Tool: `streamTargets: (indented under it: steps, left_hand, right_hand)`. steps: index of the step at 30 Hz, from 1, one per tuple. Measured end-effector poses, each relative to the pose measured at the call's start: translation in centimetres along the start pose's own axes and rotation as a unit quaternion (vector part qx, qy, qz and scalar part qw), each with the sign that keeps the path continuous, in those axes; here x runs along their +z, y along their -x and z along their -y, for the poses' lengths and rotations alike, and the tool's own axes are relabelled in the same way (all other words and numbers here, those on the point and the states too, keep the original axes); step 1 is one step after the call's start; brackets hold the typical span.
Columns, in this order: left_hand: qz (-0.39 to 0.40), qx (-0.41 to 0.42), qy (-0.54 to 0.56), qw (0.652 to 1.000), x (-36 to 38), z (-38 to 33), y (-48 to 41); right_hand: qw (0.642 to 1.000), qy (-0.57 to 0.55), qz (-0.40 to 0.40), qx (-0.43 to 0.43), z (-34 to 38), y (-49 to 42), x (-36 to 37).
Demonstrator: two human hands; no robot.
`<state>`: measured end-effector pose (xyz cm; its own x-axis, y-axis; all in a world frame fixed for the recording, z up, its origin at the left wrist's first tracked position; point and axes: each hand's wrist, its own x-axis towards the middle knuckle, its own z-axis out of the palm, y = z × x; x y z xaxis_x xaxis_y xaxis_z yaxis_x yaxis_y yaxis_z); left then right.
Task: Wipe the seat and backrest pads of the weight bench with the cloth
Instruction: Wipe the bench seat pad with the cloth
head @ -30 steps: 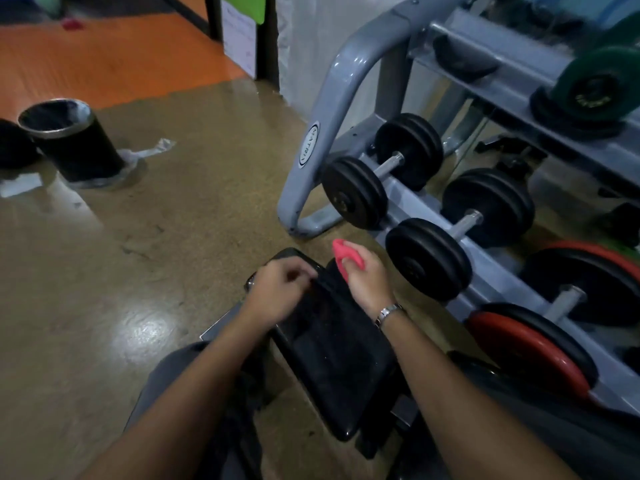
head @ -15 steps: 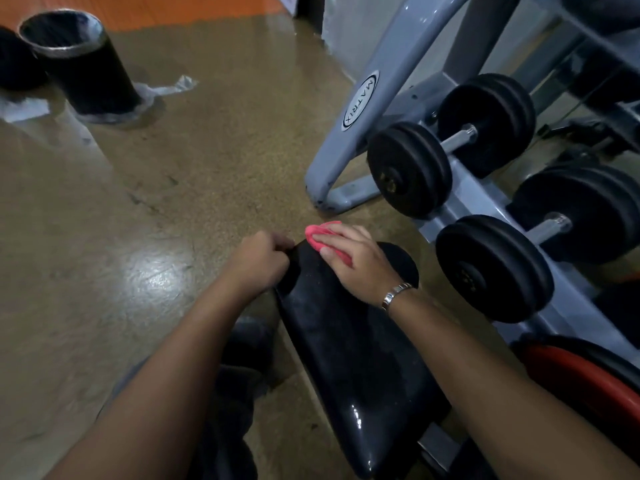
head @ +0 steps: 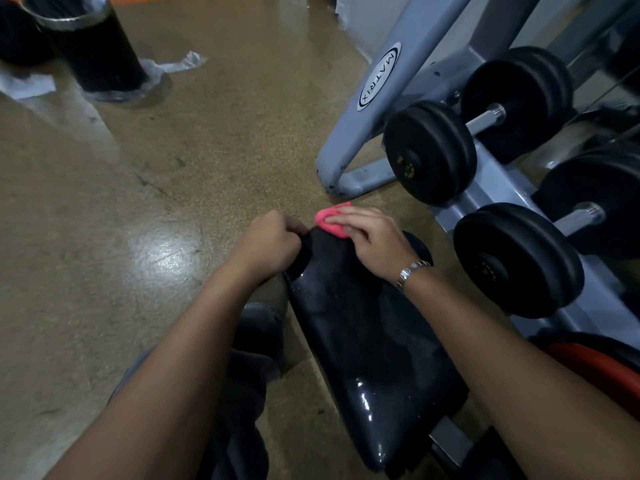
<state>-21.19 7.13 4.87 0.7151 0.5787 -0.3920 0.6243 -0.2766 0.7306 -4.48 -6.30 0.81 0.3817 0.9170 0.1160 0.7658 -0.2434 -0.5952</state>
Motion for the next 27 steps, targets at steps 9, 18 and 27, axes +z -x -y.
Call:
streamTargets:
  steps: [9,18,27]
  left_hand:
    - [-0.016,-0.068,0.042,0.997,-0.7,1.7,-1.4]
    - [-0.013,-0.079,0.065,0.995,-1.0,2.2,-1.6]
    - [-0.026,-0.082,0.076,0.993,-0.9,2.0,-2.0]
  right_hand:
    - [0.993,0.046,0.06,-0.092,1.0,-0.4,-0.3]
    - [0.983,0.093,0.09,-0.132,1.8,-0.8,0.5]
    - [0.976,0.096,0.099,-0.167,3.5,0.7,1.0]
